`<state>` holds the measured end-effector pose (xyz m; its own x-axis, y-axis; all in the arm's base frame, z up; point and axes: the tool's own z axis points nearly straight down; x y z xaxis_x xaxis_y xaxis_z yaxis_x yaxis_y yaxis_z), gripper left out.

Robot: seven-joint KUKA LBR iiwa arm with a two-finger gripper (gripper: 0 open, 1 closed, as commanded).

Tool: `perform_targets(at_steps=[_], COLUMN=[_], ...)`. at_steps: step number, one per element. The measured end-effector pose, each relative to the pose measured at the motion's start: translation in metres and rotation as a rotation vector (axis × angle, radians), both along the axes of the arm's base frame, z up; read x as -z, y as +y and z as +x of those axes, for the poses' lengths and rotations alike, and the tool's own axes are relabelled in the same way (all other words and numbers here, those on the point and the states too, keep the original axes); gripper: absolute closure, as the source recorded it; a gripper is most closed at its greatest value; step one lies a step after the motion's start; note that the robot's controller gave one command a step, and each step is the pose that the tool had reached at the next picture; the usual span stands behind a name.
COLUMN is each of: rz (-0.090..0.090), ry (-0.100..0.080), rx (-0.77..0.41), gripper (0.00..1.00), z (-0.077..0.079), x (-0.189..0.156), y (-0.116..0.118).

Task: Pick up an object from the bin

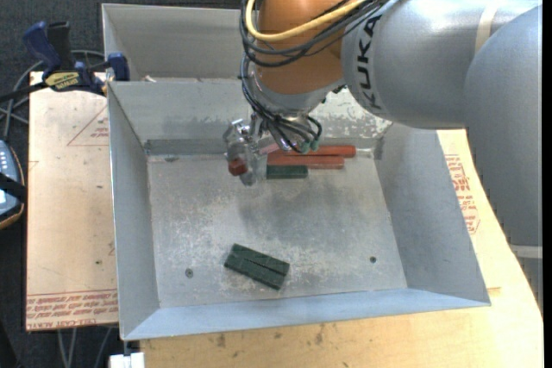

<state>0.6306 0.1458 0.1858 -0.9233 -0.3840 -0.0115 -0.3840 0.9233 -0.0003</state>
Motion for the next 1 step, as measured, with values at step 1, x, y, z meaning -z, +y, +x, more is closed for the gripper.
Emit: perform_targets(at_steps=[1], rz=[-0.001], ry=[0.0], rx=[-0.006], gripper=[1.0], z=[0.0023], x=[-0.0566], y=[0.0001])
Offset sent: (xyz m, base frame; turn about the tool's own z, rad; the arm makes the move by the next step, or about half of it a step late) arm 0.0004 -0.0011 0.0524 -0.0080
